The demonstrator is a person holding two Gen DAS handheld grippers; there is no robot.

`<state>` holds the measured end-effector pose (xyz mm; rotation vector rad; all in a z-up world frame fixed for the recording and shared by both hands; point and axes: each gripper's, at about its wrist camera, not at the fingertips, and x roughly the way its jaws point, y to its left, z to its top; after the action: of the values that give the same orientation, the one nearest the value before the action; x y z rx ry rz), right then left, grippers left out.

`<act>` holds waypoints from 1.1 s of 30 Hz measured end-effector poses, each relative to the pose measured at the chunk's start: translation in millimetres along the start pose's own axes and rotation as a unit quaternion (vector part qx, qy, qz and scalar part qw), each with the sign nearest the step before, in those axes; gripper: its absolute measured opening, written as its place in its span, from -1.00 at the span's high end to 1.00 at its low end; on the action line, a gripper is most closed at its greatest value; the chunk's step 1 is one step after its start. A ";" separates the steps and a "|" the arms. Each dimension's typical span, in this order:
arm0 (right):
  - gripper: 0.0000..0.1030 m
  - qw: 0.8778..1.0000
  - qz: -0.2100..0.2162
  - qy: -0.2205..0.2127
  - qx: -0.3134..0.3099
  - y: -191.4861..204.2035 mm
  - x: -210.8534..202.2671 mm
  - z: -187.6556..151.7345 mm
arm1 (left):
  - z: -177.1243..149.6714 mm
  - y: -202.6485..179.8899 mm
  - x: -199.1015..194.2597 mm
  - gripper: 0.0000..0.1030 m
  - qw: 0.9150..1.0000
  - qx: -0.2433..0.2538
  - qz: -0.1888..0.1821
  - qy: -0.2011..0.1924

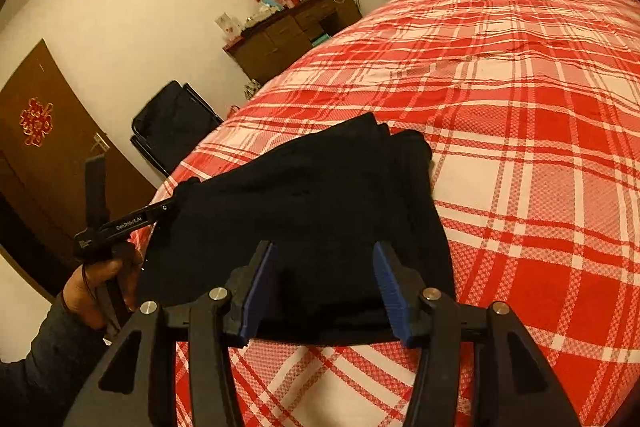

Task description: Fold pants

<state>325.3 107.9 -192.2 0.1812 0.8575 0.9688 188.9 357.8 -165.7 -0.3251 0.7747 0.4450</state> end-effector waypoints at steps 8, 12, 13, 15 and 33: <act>-0.08 0.999 -0.049 -0.013 0.014 -1.3 -30.5 -4.5 | -14.0 -9.2 -46.6 -0.99 0.998 0.027 0.033 -0.036; -0.15 0.995 -0.082 -0.008 0.051 -18.1 -43.8 -11.0 | -20.3 -14.6 -67.1 -0.99 0.998 0.032 0.040 -0.045; -0.15 0.994 -0.086 -0.007 0.063 -22.2 -47.5 -13.9 | -23.0 -16.3 -72.9 -0.99 0.998 0.031 0.038 -0.046; -0.15 0.993 -0.089 -0.005 0.075 -25.1 -54.7 -19.5 | -26.5 -18.6 -81.6 -0.99 0.998 0.027 0.033 -0.050; -0.34 0.969 -0.179 -0.150 -0.084 99.7 -196.8 -61.2 | -69.5 -76.4 -192.8 -1.00 0.988 0.042 -0.026 -0.146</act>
<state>162.9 -2.2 -74.2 0.0233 0.5039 0.6480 64.0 210.7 -62.6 -0.1947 0.4958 0.3993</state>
